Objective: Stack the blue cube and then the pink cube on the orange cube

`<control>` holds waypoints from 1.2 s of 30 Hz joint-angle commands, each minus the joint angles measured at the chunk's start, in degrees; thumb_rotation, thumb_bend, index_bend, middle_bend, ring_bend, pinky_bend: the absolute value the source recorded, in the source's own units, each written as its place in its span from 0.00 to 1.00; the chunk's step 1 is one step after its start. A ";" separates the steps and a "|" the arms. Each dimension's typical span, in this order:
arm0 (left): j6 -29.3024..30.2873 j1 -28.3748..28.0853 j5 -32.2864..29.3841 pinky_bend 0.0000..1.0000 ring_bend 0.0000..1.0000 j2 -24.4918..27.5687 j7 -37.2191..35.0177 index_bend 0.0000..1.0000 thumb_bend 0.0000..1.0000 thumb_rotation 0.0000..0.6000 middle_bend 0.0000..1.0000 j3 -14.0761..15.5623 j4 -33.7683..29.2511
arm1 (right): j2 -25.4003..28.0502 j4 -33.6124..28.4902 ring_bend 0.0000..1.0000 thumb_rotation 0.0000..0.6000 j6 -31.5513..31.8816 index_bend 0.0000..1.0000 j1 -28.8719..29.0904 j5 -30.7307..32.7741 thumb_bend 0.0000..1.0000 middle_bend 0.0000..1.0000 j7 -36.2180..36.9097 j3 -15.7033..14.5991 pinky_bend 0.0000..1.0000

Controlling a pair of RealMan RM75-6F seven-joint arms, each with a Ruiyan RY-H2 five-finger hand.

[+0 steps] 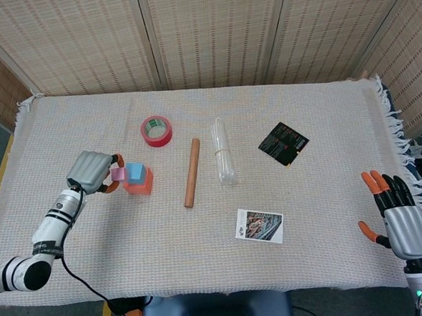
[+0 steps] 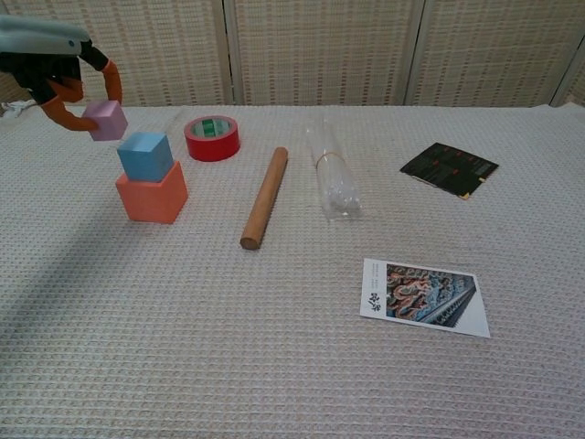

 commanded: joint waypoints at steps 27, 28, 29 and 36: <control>-4.10 -5.95 2.12 1.00 1.00 -5.09 -5.28 0.45 0.33 1.00 1.00 1.95 9.85 | 1.30 -2.39 0.00 1.00 -5.10 0.00 0.85 5.55 0.15 0.00 -3.12 0.52 0.00; -4.16 -5.95 2.48 1.00 1.00 -5.15 -5.55 0.45 0.33 1.00 1.00 2.05 9.92 | 1.31 -2.42 0.00 1.00 -5.16 0.00 0.87 5.63 0.15 0.00 -3.18 0.54 0.00; -4.22 -5.93 2.98 1.00 1.00 -5.23 -5.85 0.45 0.33 1.00 1.00 2.22 9.94 | 1.31 -2.46 0.00 1.00 -5.25 0.00 0.88 5.73 0.15 0.00 -3.28 0.53 0.00; -3.92 -5.98 4.74 1.00 1.00 -5.61 -7.07 0.45 0.33 1.00 1.00 2.66 10.26 | 1.42 -2.74 0.00 1.00 -5.72 0.00 0.99 6.12 0.16 0.00 -3.73 0.47 0.00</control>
